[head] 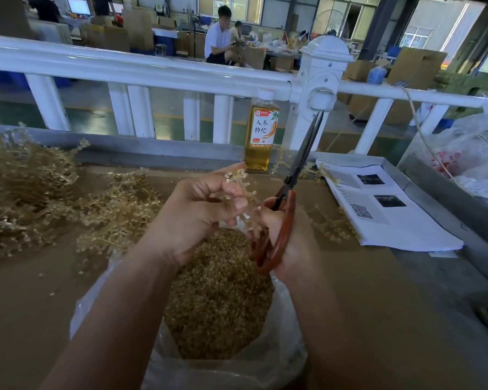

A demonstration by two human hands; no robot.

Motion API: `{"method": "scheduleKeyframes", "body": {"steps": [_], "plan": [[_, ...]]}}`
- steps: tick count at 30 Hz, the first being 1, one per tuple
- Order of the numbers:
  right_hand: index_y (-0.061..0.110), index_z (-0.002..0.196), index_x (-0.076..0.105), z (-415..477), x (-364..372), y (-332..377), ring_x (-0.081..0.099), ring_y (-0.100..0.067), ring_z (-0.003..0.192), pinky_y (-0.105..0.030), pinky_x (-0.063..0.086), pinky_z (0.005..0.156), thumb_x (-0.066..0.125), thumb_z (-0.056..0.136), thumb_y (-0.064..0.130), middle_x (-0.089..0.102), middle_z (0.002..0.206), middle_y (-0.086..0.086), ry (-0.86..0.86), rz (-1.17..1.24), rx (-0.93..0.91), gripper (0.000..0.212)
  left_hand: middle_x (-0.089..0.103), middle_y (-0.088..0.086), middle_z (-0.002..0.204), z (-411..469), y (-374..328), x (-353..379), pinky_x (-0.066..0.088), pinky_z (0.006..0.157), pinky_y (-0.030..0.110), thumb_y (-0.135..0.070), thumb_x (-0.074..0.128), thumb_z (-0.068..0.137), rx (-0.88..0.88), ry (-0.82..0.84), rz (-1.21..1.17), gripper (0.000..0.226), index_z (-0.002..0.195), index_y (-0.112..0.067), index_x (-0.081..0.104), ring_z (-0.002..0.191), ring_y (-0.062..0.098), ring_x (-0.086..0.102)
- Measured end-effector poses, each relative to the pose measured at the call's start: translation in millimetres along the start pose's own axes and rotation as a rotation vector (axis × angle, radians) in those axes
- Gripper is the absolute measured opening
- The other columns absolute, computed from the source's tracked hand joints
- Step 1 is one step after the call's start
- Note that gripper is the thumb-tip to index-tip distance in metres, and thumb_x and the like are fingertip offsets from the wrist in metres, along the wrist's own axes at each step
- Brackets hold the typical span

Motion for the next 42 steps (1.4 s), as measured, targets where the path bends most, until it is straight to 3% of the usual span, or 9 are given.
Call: {"method": "scheduleKeyframes", "body": {"steps": [4, 8, 12, 17, 22, 28, 32, 36, 42], "plan": [[0.014, 0.074, 0.049, 1, -4, -1, 0.055, -0.008, 0.045, -0.022, 0.046, 0.045, 0.069, 0.078, -0.003, 0.055, 0.061, -0.003, -0.104, -0.056, -0.129, 0.027, 0.066, -0.006, 0.063, -1, 4, 2, 0.031, 0.039, 0.011, 0.003, 0.058, 0.081, -0.015, 0.033, 0.144, 0.017, 0.070, -0.009, 0.057, 0.048, 0.003, 0.058], [0.009, 0.077, 0.057, -3, 0, -4, 0.061, -0.015, 0.047, -0.021, 0.047, 0.043, 0.064, 0.086, 0.011, 0.063, 0.061, -0.006, -0.071, 0.017, -0.103, 0.012, 0.064, -0.009, 0.060, 2, 9, 2, 0.036, 0.042, 0.013, 0.000, 0.056, 0.086, -0.023, -0.010, 0.228, 0.020, 0.071, -0.013, 0.056, 0.052, 0.003, 0.060], [0.004, 0.089, 0.064, -6, 8, -8, 0.067, -0.020, 0.056, -0.028, 0.057, 0.055, 0.059, 0.089, 0.025, 0.068, 0.062, -0.003, 0.044, 0.101, 0.007, 0.022, 0.060, -0.005, 0.058, 3, 9, -4, 0.043, 0.047, 0.017, 0.006, 0.051, 0.088, -0.029, -0.036, 0.177, 0.016, 0.076, -0.004, 0.056, 0.049, 0.006, 0.054], [0.022, 0.053, 0.059, -7, 3, -2, 0.066, -0.014, 0.057, -0.024, 0.049, 0.047, 0.068, 0.082, 0.011, 0.065, 0.056, 0.004, 0.043, -0.101, -0.194, 0.032, 0.053, 0.010, 0.070, 3, 7, -1, 0.048, 0.051, 0.016, 0.009, 0.051, 0.086, 0.004, -0.022, 0.169, 0.012, 0.078, 0.001, 0.055, 0.053, 0.007, 0.055], [0.012, 0.077, 0.048, -5, 2, -4, 0.067, -0.035, 0.090, -0.039, 0.056, 0.069, 0.067, 0.079, 0.000, 0.066, 0.089, -0.014, 0.030, -0.082, -0.147, 0.023, 0.052, 0.001, 0.062, 4, 9, -2, 0.043, 0.045, 0.015, 0.010, 0.053, 0.084, 0.011, -0.033, 0.214, 0.016, 0.076, -0.003, 0.055, 0.046, 0.003, 0.050], [0.008, 0.085, 0.046, -7, 3, -2, 0.065, -0.041, 0.085, -0.058, 0.053, 0.077, 0.063, 0.082, -0.003, 0.062, 0.102, -0.029, -0.031, -0.173, -0.235, 0.021, 0.060, 0.004, 0.064, 6, 11, -1, 0.046, 0.048, 0.017, 0.000, 0.053, 0.090, -0.009, -0.053, 0.268, 0.008, 0.092, -0.002, 0.059, 0.049, 0.003, 0.058], [0.008, 0.084, 0.044, -6, 4, -1, 0.065, -0.038, 0.079, -0.047, 0.058, 0.068, 0.061, 0.081, -0.008, 0.063, 0.098, -0.025, -0.021, -0.103, -0.251, 0.024, 0.067, 0.001, 0.063, 5, 12, 0, 0.043, 0.047, 0.018, -0.006, 0.049, 0.093, -0.033, -0.022, 0.325, 0.017, 0.095, -0.006, 0.067, 0.055, 0.007, 0.060], [0.009, 0.085, 0.044, -6, 5, -2, 0.066, -0.039, 0.085, -0.052, 0.057, 0.074, 0.062, 0.081, -0.008, 0.064, 0.100, -0.024, -0.007, -0.070, -0.207, 0.025, 0.063, 0.015, 0.062, 6, 12, 0, 0.044, 0.047, 0.019, -0.004, 0.051, 0.092, -0.003, -0.083, 0.335, 0.016, 0.082, -0.006, 0.064, 0.049, 0.009, 0.053], [0.012, 0.078, 0.049, -7, 0, -1, 0.069, -0.022, 0.072, -0.032, 0.057, 0.058, 0.067, 0.083, 0.014, 0.063, 0.078, -0.008, 0.070, -0.101, -0.180, 0.020, 0.057, -0.012, 0.050, 7, 13, 0, 0.040, 0.052, 0.021, -0.009, 0.058, 0.088, 0.113, -0.237, 0.467, 0.020, 0.069, -0.013, 0.064, 0.047, 0.001, 0.047]]}}
Point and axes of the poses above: each hand's wrist, its own z-axis towards the middle knuckle, its own x-axis out of the palm, y = z × x, the point moved 1 cm from there along z, towards the middle knuckle
